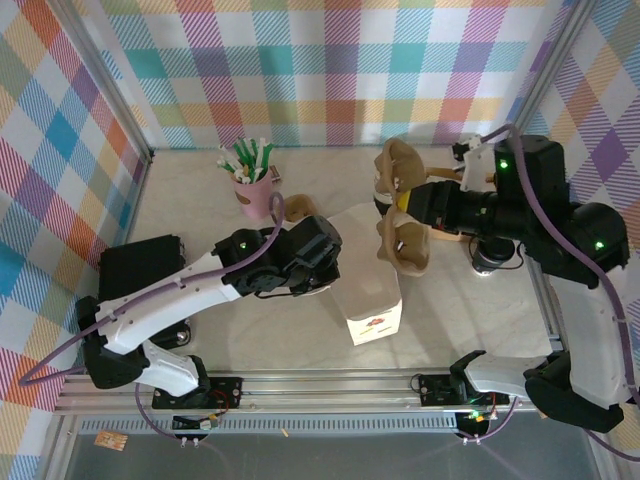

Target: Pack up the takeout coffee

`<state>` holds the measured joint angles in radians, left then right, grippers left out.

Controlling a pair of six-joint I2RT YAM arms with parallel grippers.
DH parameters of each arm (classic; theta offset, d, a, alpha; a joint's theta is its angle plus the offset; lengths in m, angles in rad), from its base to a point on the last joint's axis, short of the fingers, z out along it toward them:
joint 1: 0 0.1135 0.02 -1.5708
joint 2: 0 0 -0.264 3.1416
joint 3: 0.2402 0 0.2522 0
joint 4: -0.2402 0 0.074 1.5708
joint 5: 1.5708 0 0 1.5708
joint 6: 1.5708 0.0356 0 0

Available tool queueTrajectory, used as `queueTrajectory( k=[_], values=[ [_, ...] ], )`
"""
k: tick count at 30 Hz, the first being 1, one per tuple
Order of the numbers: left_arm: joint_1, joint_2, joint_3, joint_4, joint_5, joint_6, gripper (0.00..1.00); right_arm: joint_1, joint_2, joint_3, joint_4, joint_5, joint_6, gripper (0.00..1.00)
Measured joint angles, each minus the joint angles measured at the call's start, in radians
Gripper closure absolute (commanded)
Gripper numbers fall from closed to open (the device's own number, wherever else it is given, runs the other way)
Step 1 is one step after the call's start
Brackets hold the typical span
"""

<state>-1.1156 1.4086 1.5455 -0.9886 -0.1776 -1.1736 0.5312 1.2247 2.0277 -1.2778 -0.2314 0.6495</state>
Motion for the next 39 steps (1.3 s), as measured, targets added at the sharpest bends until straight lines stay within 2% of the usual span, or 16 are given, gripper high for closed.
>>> queueTrajectory(
  k=[5, 13, 17, 19, 22, 27, 37, 39],
  values=[
    [-0.007, 0.007, -0.032, 0.028, 0.000, -0.044, 1.00, 0.000, 0.002, -0.116, 0.030, -0.071, 0.030, 1.00],
    [-0.014, 0.008, -0.032, 0.031, 0.000, -0.068, 1.00, 0.002, 0.031, -0.158, 0.045, -0.152, 0.032, 1.00],
    [-0.014, 0.008, -0.035, 0.035, 0.000, -0.085, 0.75, 0.020, 0.035, -0.211, 0.078, -0.169, 0.033, 1.00],
    [-0.015, 0.007, -0.044, 0.048, -0.004, -0.094, 0.69, 0.025, 0.035, -0.251, 0.083, -0.178, 0.033, 1.00],
    [-0.015, 0.007, -0.054, 0.050, -0.010, -0.095, 0.68, 0.033, 0.035, -0.312, 0.086, -0.185, 0.027, 1.00],
    [-0.015, -0.006, -0.060, 0.056, -0.010, -0.094, 0.71, 0.040, 0.034, -0.358, 0.081, -0.185, 0.006, 1.00],
    [-0.015, -0.008, -0.070, 0.087, 0.010, -0.085, 0.97, 0.065, 0.033, -0.386, 0.062, -0.154, -0.108, 1.00],
    [-0.015, -0.008, -0.070, 0.095, 0.010, -0.087, 0.99, 0.074, 0.040, -0.386, 0.055, -0.143, -0.134, 1.00]
  ],
)
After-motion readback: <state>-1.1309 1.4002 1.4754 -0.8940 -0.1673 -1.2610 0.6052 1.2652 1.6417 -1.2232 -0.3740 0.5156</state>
